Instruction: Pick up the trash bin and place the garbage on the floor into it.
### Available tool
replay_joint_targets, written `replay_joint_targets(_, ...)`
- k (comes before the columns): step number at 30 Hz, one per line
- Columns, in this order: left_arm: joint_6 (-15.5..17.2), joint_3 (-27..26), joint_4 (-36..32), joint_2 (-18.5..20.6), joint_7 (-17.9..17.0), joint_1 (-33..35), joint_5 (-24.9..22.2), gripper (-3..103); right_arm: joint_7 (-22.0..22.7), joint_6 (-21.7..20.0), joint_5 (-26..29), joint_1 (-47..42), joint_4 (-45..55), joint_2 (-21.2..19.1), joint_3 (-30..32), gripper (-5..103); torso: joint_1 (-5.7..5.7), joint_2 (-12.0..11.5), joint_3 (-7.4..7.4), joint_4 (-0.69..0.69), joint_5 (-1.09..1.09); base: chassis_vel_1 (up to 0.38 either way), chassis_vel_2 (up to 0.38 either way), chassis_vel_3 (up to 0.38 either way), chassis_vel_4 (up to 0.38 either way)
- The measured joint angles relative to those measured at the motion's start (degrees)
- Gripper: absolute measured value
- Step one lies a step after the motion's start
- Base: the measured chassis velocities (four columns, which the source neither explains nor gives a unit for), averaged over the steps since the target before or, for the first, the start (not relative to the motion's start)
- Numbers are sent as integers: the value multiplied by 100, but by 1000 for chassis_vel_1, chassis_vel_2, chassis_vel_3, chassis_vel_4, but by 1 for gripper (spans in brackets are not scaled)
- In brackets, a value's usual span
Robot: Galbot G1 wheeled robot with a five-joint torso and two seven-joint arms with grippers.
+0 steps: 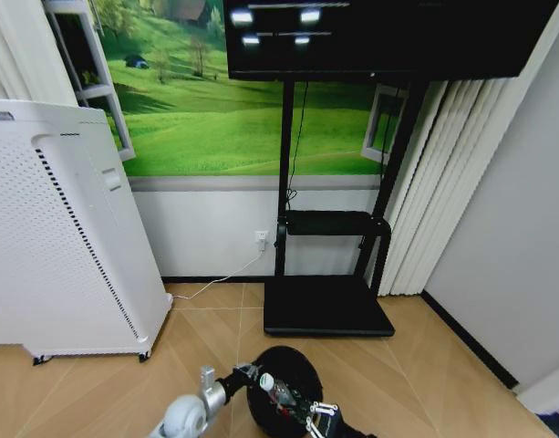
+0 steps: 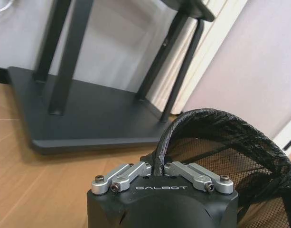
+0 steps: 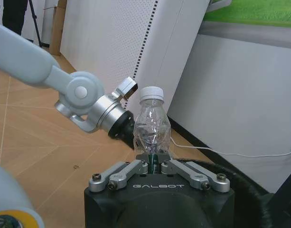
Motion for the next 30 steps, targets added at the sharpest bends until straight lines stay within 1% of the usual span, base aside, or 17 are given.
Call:
replay_joint_targets(3,11,6,-108,5,-19,66,-31,6,-30,62,-84,33,-117,49,-32,5,0,0,0,0,0,0,0,0,0)
replay_joint_targets(5,13,-9,-131,16,-23,112,-31,6,-29,72,-101,36,-139,57,-33,8,0,0,0,0,0,0,0,0,0)
replay_joint_targets(6,13,-34,-140,28,-23,152,-27,6,-27,74,-101,35,-141,58,-28,13,0,0,0,0,0,0,0,0,0)
replay_joint_targets(8,13,-69,-149,41,-24,190,-20,6,-25,74,-101,29,-136,58,-14,13,0,0,0,1,0,0,0,0,0)
replay_joint_targets(9,13,-119,-164,60,-24,237,-16,6,-25,76,-97,21,-116,54,6,19,0,0,0,1,0,0,0,0,0)
replay_joint_targets(10,11,-164,-178,70,-24,271,-15,6,-18,77,-85,17,-97,53,23,29,0,0,0,1,0,0,0,0,0)
replay_joint_targets(12,9,-189,-186,71,-24,286,-15,6,-6,79,-79,15,-89,53,27,29,0,0,0,1,0,0,0,0,0)
replay_joint_targets(15,2,-250,-213,72,-24,323,-14,6,14,88,-67,-5,-70,73,55,45,0,0,0,1,0,0,0,0,0)
replay_joint_targets(16,2,-250,-213,72,-24,323,-14,6,14,88,-67,-5,-70,73,55,45,0,0,0,1,0,0,0,0,0)
replay_joint_targets(18,-1,-273,-219,73,-24,339,-13,6,14,99,-62,-32,-64,87,90,56,0,0,0,1,0,0,0,0,0)
replay_joint_targets(19,-1,-273,-219,73,-24,339,-13,6,14,99,-62,-32,-64,87,90,56,0,0,0,1,0,0,0,0,0)
replay_joint_targets(22,-9,-342,-229,63,-40,352,-17,6,27,139,40,-63,-31,106,218,73,0,0,0,0,0,0,0,0,0)
replay_joint_targets(23,-9,-342,-229,63,-40,352,-17,6,27,139,40,-63,-31,106,218,73,0,0,0,0,0,0,0,0,0)
replay_joint_targets(24,-21,-400,-236,52,-80,363,-32,6,55,163,114,-78,-10,107,288,78,0,0,0,0,0,0,0,0,0)
replay_joint_targets(27,-62,-666,-273,18,-247,413,-123,6,154,221,352,-117,46,129,522,83,0,0,0,0,-1,0,0,0,0)
replay_joint_targets(28,-79,-937,-340,-16,-387,478,-213,6,230,236,500,-137,59,180,693,94,0,0,0,0,-2,0,0,0,0)
replay_joint_targets(30,-90,-1119,-402,-30,-480,532,-286,6,289,238,593,-143,56,229,799,94,0,0,0,0,-2,0,0,0,0)
